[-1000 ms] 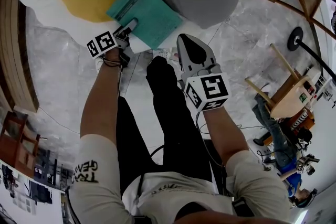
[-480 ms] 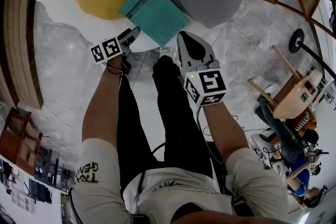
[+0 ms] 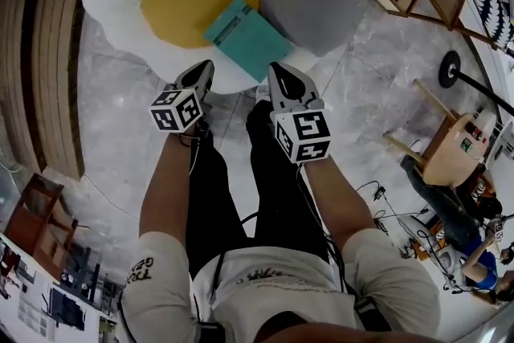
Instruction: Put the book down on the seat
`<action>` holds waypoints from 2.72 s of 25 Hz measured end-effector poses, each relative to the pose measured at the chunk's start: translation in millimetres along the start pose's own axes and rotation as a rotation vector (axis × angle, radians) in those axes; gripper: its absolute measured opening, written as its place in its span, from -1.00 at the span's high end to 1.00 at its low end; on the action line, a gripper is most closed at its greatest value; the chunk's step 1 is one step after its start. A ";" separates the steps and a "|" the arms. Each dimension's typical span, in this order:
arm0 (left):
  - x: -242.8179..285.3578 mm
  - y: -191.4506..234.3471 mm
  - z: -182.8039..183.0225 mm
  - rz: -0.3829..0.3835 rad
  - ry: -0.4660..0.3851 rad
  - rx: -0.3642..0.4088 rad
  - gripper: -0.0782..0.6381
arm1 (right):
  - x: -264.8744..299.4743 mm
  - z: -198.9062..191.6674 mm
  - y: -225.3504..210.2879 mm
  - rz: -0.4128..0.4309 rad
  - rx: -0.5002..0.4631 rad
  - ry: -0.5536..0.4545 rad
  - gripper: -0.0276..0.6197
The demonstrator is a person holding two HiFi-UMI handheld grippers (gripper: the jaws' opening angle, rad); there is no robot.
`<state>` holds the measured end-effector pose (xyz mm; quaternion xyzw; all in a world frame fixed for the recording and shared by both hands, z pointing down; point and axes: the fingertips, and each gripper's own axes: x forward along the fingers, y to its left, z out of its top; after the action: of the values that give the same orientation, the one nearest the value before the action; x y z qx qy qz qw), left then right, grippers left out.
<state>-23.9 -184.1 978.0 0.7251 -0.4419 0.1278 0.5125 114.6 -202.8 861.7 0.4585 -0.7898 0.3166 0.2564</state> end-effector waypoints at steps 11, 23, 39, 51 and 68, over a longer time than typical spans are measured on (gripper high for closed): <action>-139.4 -88.1 147.4 0.192 -0.228 0.336 0.72 | -53.0 82.8 63.9 -0.002 0.069 -0.129 0.82; -298.8 -190.0 250.5 0.249 -0.422 0.411 0.72 | -169.8 254.8 121.9 0.010 0.066 -0.465 0.83; -411.0 -349.9 375.2 0.208 -0.671 0.663 0.72 | -333.1 429.6 148.8 -0.081 -0.098 -0.813 0.83; -434.3 -397.7 384.0 0.152 -0.744 0.714 0.72 | -390.5 447.5 139.7 -0.173 -0.125 -0.925 0.83; -450.7 -391.3 364.9 0.158 -0.732 0.732 0.72 | -392.2 420.2 151.2 -0.184 -0.122 -0.883 0.83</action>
<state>-79.4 -233.8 282.4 0.8185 -0.5718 0.0501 0.0262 108.1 -234.1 268.2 0.6019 -0.7967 0.0198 -0.0516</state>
